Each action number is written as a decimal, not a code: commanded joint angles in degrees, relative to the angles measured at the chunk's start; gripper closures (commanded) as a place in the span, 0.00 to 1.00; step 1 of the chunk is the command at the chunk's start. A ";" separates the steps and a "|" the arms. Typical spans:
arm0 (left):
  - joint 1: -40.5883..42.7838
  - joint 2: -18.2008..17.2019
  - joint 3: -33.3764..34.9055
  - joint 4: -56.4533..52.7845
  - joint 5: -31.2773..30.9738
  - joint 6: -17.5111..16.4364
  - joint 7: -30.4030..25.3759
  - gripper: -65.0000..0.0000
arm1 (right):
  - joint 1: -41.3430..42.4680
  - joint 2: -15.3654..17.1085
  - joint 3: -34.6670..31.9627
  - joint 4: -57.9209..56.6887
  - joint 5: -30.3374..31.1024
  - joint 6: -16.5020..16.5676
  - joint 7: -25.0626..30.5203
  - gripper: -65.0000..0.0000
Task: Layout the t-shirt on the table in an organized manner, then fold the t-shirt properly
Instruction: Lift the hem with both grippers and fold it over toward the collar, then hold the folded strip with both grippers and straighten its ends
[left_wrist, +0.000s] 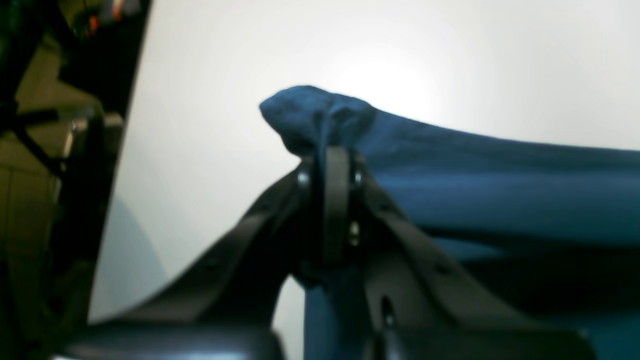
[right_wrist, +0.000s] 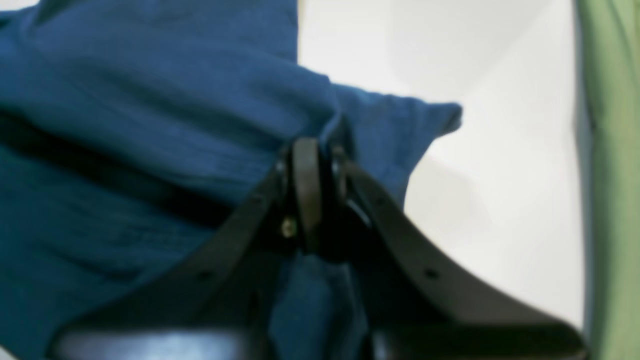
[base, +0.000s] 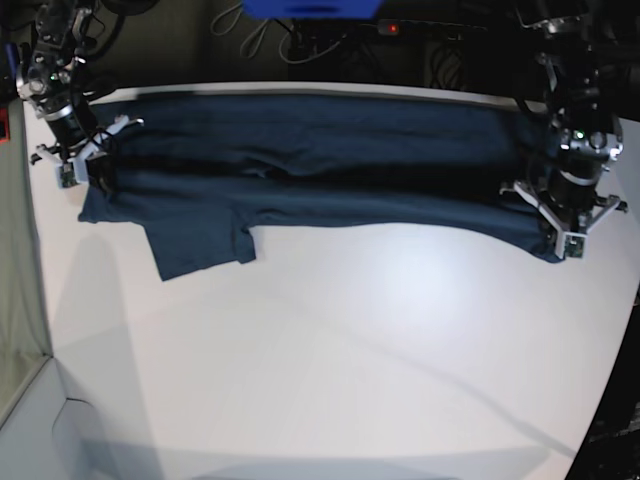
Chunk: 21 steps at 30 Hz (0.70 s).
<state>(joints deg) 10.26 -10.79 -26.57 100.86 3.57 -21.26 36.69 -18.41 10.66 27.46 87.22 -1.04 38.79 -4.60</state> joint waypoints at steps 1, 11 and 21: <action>-0.20 -0.86 -0.29 2.04 -0.28 0.29 -1.65 1.00 | 0.17 0.99 0.54 0.12 0.91 -0.24 1.57 1.00; 7.01 -0.86 -0.29 2.83 -0.28 0.29 -1.83 1.00 | -0.27 0.64 0.80 -1.46 0.91 1.21 1.30 1.00; 11.58 -3.94 -0.29 2.04 -0.19 0.29 -2.01 1.00 | -0.18 0.64 0.80 -1.55 0.91 1.21 1.22 1.00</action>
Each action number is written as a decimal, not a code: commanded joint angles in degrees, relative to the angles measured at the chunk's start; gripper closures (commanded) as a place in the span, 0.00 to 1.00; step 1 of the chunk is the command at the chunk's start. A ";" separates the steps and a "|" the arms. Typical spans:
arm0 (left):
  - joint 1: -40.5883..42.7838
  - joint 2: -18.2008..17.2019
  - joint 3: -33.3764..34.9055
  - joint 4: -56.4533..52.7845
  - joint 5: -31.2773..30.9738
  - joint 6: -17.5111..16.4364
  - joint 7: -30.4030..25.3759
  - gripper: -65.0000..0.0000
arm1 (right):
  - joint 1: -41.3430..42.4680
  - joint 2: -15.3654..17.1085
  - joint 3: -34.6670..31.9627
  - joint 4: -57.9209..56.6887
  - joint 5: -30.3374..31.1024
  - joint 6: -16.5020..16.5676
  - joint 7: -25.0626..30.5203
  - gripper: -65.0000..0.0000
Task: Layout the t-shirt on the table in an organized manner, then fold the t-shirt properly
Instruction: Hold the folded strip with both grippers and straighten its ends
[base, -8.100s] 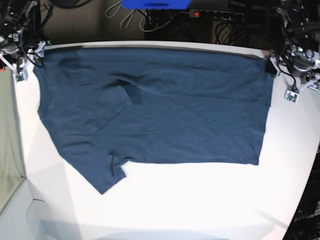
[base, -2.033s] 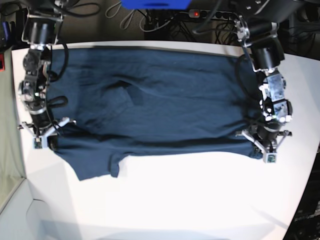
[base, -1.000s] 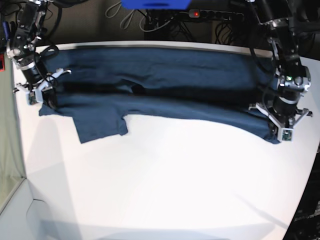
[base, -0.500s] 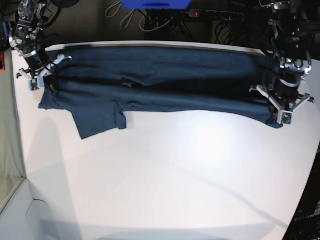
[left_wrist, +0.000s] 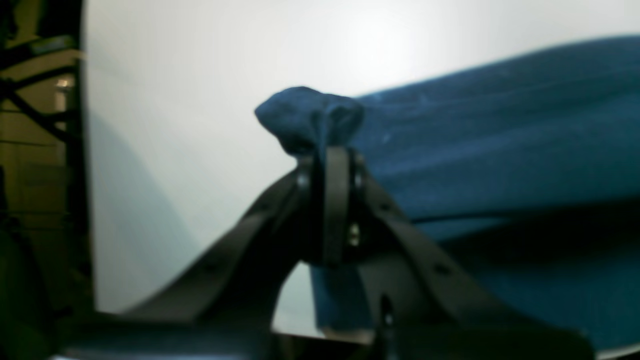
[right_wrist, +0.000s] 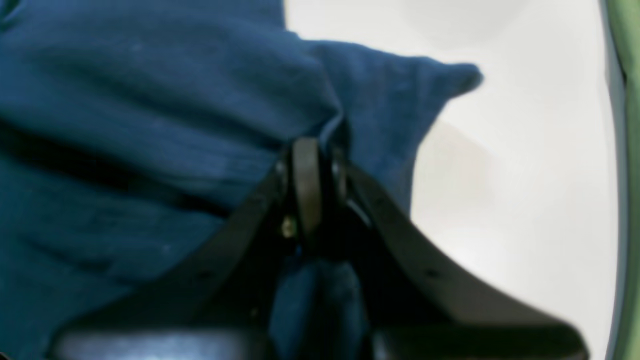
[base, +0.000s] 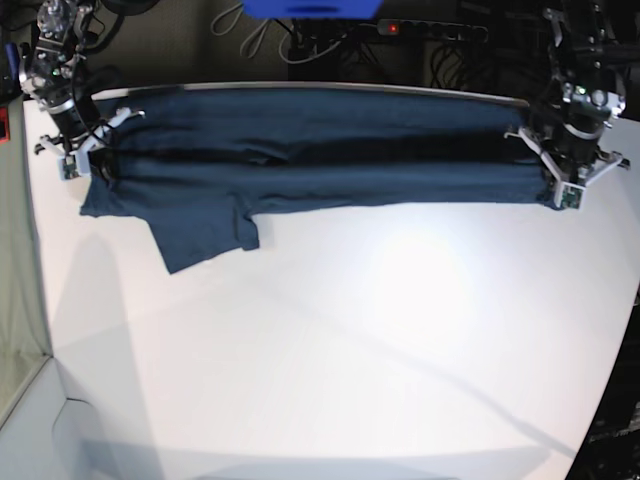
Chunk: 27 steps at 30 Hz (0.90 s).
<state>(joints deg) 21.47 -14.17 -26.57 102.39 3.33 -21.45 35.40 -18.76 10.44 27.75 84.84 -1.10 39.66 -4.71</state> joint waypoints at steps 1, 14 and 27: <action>0.46 -0.55 -0.29 0.07 0.05 0.49 -0.80 1.00 | 0.17 0.86 0.52 0.83 0.97 0.34 1.33 1.00; -2.44 -0.64 -0.20 -10.21 0.49 0.49 -0.98 1.00 | 0.08 1.21 0.52 1.45 0.97 0.34 1.33 1.00; -3.85 -1.08 0.15 -10.92 0.14 0.49 -0.98 1.00 | -8.27 1.39 -0.01 14.28 0.88 0.34 1.24 1.00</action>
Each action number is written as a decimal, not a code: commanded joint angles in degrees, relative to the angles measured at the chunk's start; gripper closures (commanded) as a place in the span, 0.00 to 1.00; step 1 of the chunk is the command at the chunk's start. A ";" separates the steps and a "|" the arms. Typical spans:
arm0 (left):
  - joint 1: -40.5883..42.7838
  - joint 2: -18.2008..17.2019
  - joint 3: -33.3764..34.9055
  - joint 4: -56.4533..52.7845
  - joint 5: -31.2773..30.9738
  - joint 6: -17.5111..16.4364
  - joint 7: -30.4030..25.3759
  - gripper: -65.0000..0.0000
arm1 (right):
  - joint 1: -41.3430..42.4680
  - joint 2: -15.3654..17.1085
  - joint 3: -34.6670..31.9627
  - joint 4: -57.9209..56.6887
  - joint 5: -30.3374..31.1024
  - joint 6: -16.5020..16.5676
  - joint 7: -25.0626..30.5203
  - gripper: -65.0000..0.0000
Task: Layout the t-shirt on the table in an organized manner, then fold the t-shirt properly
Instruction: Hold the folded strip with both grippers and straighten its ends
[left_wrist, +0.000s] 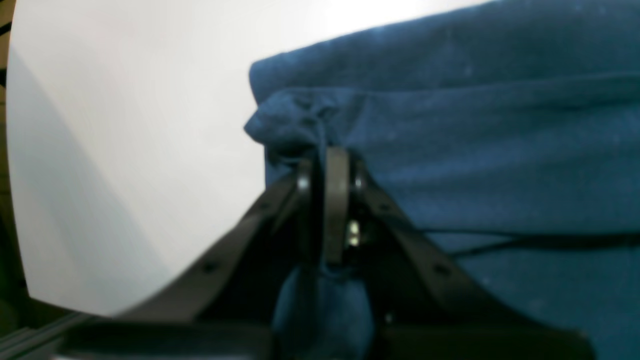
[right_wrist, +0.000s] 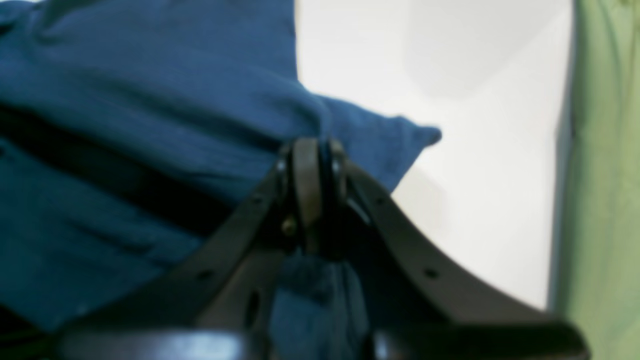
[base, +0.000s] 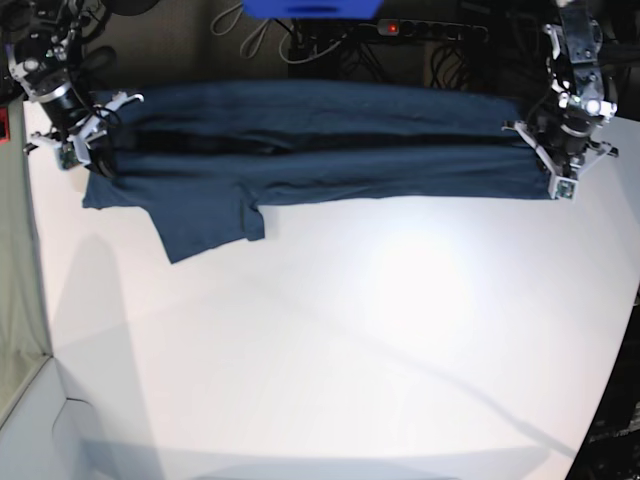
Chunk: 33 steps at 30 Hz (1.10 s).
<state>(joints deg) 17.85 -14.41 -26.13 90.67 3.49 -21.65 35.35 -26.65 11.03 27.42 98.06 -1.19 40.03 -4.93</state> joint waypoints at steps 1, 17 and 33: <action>-0.22 -0.84 -0.29 0.80 -0.01 0.68 -0.94 1.00 | -0.91 0.71 0.40 1.85 0.97 -0.03 1.37 1.00; -0.92 -1.19 -0.38 0.80 0.34 0.68 -0.94 1.00 | -0.47 3.70 3.83 2.91 0.88 -0.03 -8.74 1.00; -0.92 -1.19 -0.55 0.80 0.34 0.68 -0.94 1.00 | -0.64 3.08 1.02 -3.95 0.80 -0.03 -9.01 1.00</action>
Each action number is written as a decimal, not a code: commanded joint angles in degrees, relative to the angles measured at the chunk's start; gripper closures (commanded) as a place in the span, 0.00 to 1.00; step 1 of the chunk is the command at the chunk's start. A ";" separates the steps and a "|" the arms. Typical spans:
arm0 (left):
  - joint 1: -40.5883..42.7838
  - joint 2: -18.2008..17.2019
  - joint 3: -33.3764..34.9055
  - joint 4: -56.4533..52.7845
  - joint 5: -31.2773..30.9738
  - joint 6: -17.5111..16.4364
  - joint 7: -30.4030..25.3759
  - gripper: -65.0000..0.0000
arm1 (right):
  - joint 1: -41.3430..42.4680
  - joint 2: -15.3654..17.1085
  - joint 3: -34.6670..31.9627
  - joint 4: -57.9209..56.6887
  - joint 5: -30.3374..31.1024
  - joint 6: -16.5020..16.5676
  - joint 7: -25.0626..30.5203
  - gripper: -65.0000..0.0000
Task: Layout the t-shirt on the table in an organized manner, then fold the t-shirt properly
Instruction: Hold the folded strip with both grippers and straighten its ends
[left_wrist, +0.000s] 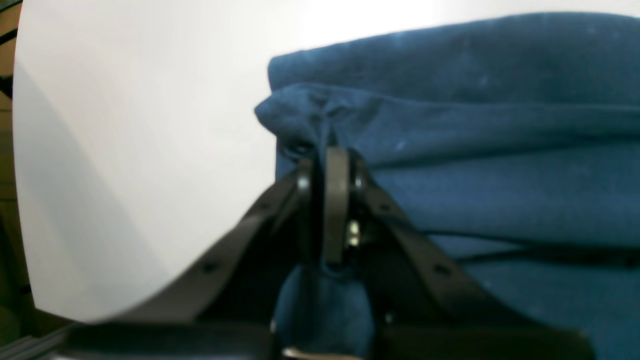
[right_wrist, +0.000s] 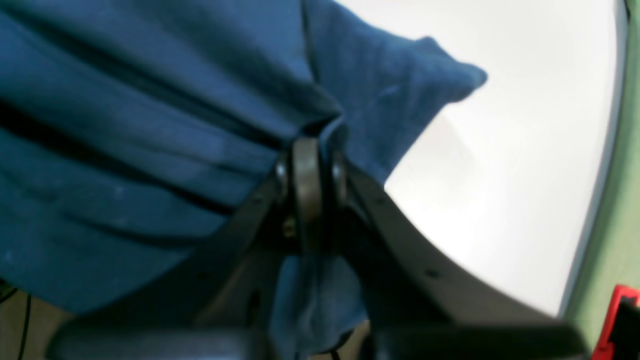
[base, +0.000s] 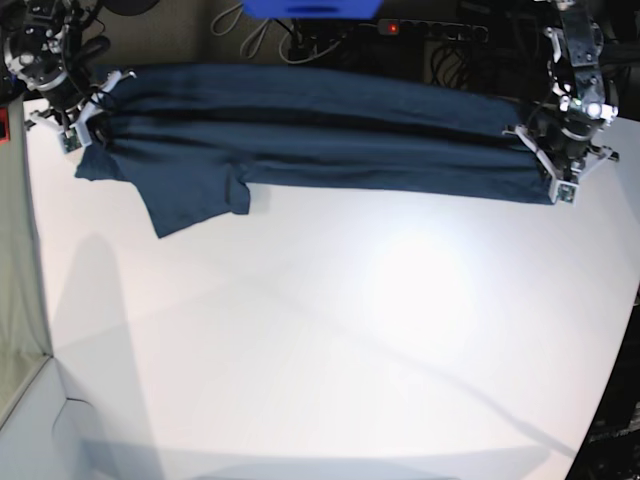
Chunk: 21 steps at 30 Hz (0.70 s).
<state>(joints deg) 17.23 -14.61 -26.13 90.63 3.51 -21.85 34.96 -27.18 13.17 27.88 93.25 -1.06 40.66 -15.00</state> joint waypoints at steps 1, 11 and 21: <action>-0.31 -0.99 -0.55 0.84 0.32 0.88 -0.54 1.00 | -0.21 0.94 0.56 0.86 0.66 -0.66 0.98 1.00; -0.31 -0.99 -0.46 0.84 0.32 0.88 -0.54 1.00 | -1.70 2.44 -2.87 -0.55 0.58 -0.66 0.63 1.00; 0.13 -0.99 -0.29 0.84 0.32 0.88 -0.54 1.00 | -1.35 1.29 -2.60 0.51 -6.28 -0.66 0.81 0.44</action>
<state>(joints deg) 17.43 -14.61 -26.13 90.63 3.55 -21.82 35.14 -28.03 13.85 25.10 93.12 -6.96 39.59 -13.13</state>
